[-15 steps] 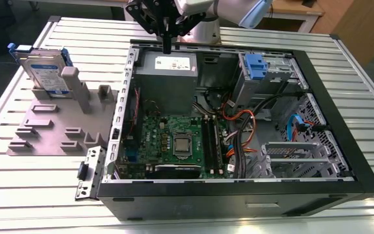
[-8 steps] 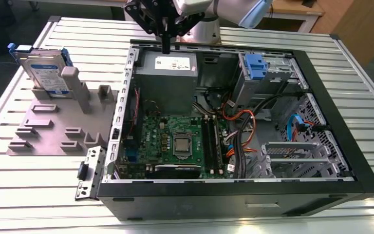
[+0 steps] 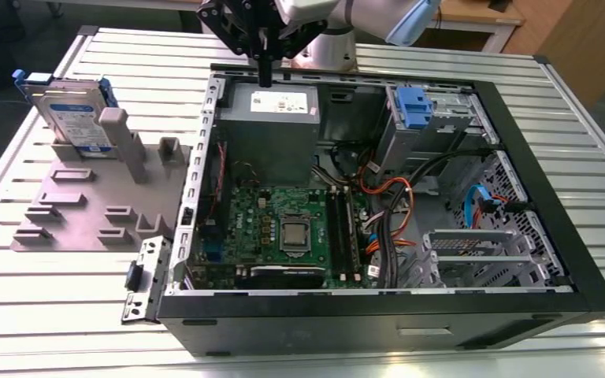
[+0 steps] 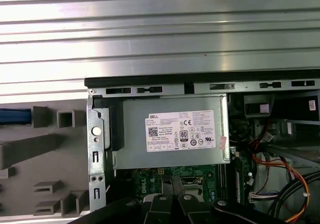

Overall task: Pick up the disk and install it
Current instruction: 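Reach for the disk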

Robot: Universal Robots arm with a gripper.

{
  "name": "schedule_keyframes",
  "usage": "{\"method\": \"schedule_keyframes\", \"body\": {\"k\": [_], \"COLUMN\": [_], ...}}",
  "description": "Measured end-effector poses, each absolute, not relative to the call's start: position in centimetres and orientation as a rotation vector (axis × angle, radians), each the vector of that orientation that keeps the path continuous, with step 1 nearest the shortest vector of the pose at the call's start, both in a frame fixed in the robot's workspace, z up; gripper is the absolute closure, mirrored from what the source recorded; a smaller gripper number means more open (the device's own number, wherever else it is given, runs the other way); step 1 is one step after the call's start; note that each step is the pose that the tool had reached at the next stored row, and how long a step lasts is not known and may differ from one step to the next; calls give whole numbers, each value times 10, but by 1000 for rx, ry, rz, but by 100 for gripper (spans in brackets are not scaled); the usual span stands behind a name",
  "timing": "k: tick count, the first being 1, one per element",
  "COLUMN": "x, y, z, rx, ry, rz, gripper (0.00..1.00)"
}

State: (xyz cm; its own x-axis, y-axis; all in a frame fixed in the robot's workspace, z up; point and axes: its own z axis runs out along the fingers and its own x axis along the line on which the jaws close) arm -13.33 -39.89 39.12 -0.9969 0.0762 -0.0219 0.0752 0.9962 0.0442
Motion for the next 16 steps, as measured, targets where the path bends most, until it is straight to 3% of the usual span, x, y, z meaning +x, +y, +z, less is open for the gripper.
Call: {"method": "schedule_keyframes", "body": {"k": [16], "x": [-136], "y": [-399], "z": [390], "rx": [118], "ry": [3115], "rz": [67], "gripper": [89]}}
